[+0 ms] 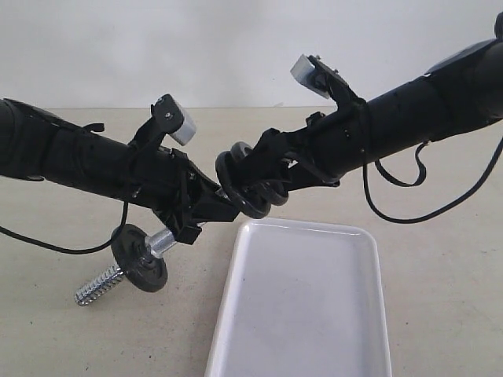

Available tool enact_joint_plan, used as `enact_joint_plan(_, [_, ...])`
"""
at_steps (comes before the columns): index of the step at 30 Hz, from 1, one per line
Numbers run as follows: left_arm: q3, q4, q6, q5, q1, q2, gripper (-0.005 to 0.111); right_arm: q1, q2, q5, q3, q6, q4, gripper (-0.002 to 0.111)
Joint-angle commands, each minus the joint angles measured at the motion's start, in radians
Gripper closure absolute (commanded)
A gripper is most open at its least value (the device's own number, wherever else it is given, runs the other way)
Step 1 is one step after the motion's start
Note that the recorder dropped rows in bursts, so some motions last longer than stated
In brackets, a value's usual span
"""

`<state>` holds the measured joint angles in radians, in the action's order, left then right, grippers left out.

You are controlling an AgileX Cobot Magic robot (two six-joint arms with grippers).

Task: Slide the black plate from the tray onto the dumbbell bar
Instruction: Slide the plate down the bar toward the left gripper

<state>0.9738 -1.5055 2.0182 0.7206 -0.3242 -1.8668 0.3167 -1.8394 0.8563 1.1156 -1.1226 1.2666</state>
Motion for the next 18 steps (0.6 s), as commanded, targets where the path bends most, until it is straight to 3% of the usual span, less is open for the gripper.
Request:
enact_joint_plan(1, [0.028,-0.119,-0.027,0.089,-0.002,0.026,0.102,0.031,0.013,0.071,0.001,-0.030,-0.018,0.043])
enact_joint_plan(5, [0.028,-0.119,-0.027,0.087,-0.002,0.026,0.102,0.031,0.013,0.087,0.001,-0.030,-0.014,0.038])
enact_joint_plan(18, [0.026,-0.099,-0.032,0.084,-0.002,0.026,0.102,0.031,0.015,0.095,0.003,-0.035,-0.005,0.038])
